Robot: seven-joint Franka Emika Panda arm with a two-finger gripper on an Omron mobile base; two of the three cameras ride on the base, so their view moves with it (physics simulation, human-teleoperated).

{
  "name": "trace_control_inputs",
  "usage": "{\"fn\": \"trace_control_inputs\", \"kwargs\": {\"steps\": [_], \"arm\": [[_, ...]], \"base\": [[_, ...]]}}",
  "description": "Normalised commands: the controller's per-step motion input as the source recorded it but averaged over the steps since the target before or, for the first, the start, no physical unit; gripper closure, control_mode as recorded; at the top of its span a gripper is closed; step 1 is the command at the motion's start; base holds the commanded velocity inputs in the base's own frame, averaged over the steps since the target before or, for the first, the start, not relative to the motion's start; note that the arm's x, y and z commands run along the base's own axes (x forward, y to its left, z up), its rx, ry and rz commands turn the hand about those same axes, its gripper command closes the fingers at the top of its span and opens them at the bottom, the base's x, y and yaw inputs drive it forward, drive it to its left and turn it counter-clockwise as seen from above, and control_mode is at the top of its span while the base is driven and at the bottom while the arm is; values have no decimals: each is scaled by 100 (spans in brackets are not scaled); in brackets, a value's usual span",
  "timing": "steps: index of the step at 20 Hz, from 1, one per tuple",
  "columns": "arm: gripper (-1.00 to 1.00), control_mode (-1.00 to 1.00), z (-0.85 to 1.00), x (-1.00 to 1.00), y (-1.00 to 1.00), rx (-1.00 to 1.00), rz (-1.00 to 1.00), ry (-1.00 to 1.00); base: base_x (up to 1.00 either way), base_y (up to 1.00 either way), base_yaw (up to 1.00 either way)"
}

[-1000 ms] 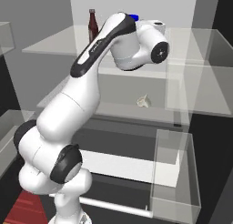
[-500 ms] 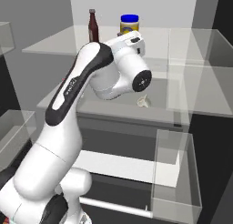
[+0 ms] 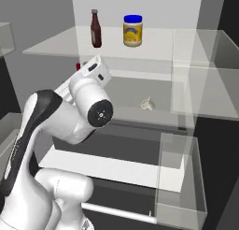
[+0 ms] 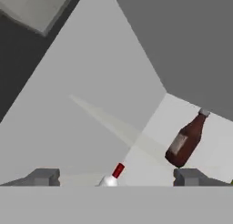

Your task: Place the ketchup and mayonnaise from the counter to the top shelf of the fridge. If the existing items in the fridge are on the top shelf, move them to other shelves.

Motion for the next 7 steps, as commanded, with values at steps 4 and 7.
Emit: {"fn": "trace_control_inputs", "kwargs": {"steps": [4,7], "arm": [[-100,-100,-78,-100,65,-41,2,5],[-100,-100,-92,-100,42,-37,2,4]], "base": [[0,0,0],[0,0,0]]}}
